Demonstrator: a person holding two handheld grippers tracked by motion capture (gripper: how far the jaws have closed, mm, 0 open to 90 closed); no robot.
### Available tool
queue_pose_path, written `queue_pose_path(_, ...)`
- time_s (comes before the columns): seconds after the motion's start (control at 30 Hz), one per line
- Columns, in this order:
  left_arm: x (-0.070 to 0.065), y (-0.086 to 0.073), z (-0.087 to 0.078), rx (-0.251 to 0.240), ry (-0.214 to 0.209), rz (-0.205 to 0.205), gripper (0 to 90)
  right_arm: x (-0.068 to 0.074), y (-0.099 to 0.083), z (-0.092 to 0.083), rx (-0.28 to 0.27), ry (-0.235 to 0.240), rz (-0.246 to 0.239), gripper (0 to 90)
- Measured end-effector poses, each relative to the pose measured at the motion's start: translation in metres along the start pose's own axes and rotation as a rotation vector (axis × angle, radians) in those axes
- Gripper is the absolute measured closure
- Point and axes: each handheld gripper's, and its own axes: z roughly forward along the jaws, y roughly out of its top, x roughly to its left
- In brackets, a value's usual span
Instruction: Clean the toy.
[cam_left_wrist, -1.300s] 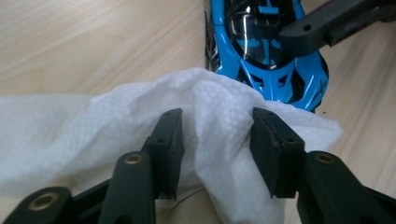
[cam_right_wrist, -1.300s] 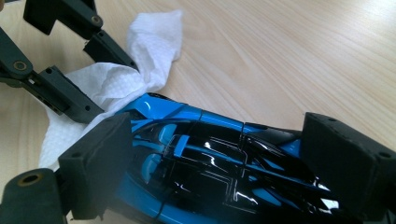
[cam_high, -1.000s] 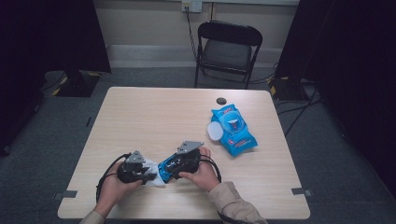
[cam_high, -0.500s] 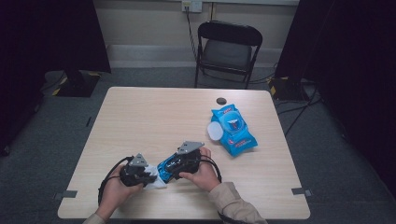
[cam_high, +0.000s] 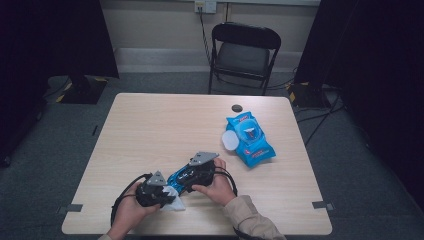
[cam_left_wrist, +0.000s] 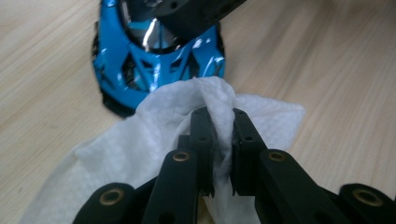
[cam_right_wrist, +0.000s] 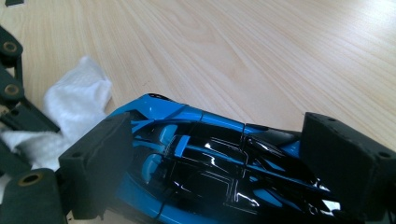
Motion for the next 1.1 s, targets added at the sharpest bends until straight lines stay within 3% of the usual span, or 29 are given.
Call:
queue_pose_path(0.43,-0.008,0.005,0.007,-0.023,-0.026,0.028,81.5,0.0,-0.001,0.0,-0.006,-0.001,0.002,9.7)
queue_pose_path(0.5,-0.008,0.005,0.007,-0.037,-0.052,0.018,81.8,0.0,-0.001,0.0,-0.007,-0.001,0.0,9.7)
queue_pose_path(0.67,-0.008,0.011,-0.007,-0.082,-0.062,0.002,82.3,0.0,-0.002,0.0,-0.011,-0.001,0.002,9.7)
queue_pose_path(0.9,0.006,0.01,-0.028,-0.123,-0.002,-0.026,82.7,0.0,-0.002,0.0,-0.012,-0.001,0.005,9.7)
queue_pose_path(1.0,0.02,0.006,-0.039,-0.143,0.057,-0.05,82.6,0.0,-0.002,0.0,-0.018,-0.001,0.001,9.7)
queue_pose_path(1.1,0.028,0.004,-0.041,-0.155,0.086,-0.071,82.6,0.0,-0.002,0.0,-0.02,0.0,0.001,9.7)
